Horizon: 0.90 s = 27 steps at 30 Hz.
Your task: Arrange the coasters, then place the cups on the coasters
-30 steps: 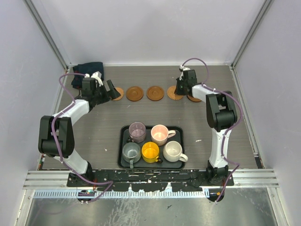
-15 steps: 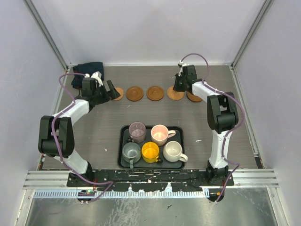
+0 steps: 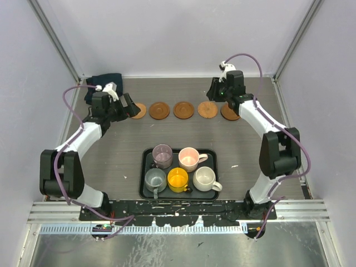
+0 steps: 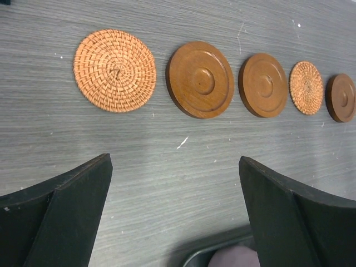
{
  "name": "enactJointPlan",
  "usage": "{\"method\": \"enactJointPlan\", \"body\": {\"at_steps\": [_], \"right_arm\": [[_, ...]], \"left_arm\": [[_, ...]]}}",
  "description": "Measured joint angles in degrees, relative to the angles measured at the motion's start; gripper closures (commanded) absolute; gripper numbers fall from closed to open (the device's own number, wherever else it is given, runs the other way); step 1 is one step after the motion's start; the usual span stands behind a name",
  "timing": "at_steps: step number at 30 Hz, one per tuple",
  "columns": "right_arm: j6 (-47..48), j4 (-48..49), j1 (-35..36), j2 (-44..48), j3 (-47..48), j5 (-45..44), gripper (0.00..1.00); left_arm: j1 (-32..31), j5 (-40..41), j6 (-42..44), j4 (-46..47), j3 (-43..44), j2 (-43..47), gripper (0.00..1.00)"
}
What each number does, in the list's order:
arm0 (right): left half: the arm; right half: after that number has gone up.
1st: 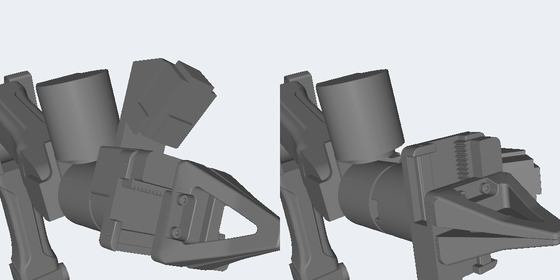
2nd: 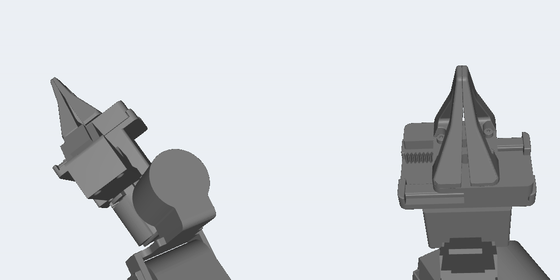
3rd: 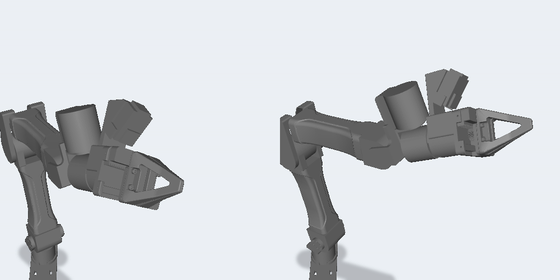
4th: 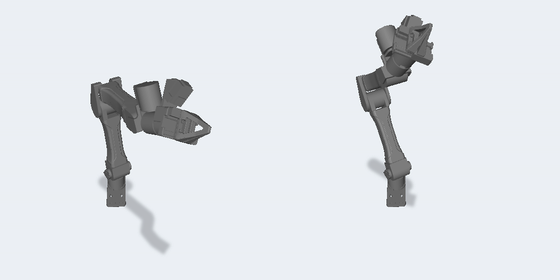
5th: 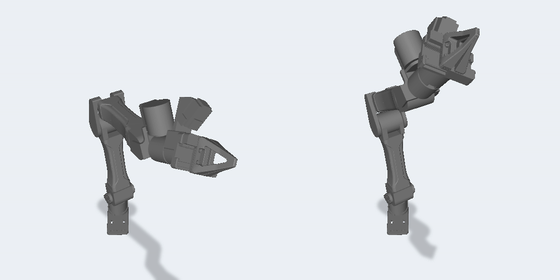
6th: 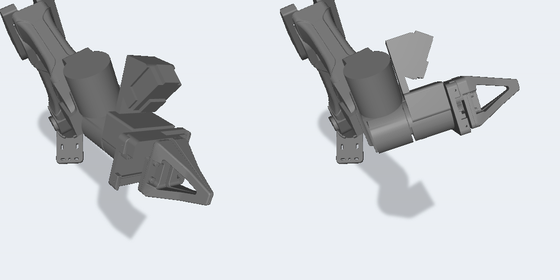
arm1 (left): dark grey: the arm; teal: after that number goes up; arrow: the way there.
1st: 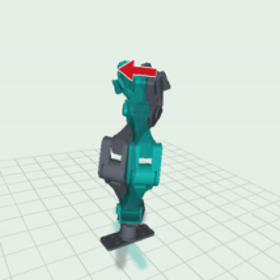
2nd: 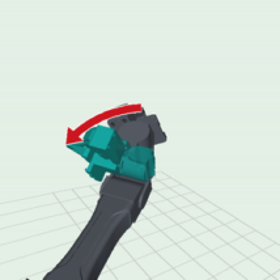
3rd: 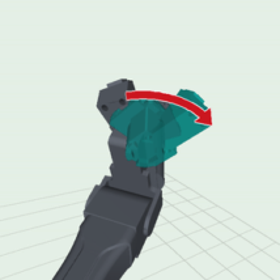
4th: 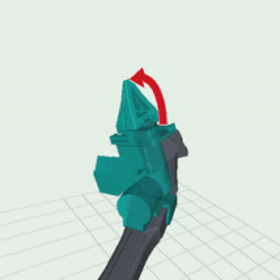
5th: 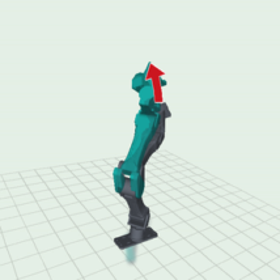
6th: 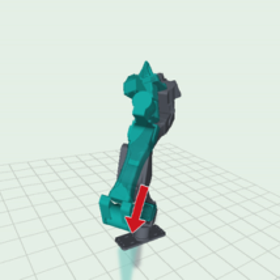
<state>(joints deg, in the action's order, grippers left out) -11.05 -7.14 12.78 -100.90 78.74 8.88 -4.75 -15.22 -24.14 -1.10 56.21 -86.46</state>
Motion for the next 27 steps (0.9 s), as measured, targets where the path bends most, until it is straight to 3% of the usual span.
{"method": "enactJointPlan", "body": {"at_steps": [7, 12, 19, 27], "right_arm": [[0.1, -1.0, 0.2, 11.7, -10.4, 0.9, 0.53], [-0.1, -7.0, 5.0, 22.2, -18.3, -2.1, 0.53], [-0.3, -19.3, 18.0, 28.0, -19.9, -9.9, 0.53], [-0.5, -32.0, 21.4, 33.2, -21.1, -12.0, 0.48]], "left_arm": [[-1.3, 0.0, 0.2, -0.3, -6.0, 8.5, 0.00], [-7.5, 0.6, 1.0, -2.1, -10.2, 13.5, 0.00], [-15.1, 1.2, 1.0, -6.3, -16.0, 20.8, 0.00], [-17.2, 0.8, 0.3, -11.5, -20.4, 32.1, 0.01]]}}
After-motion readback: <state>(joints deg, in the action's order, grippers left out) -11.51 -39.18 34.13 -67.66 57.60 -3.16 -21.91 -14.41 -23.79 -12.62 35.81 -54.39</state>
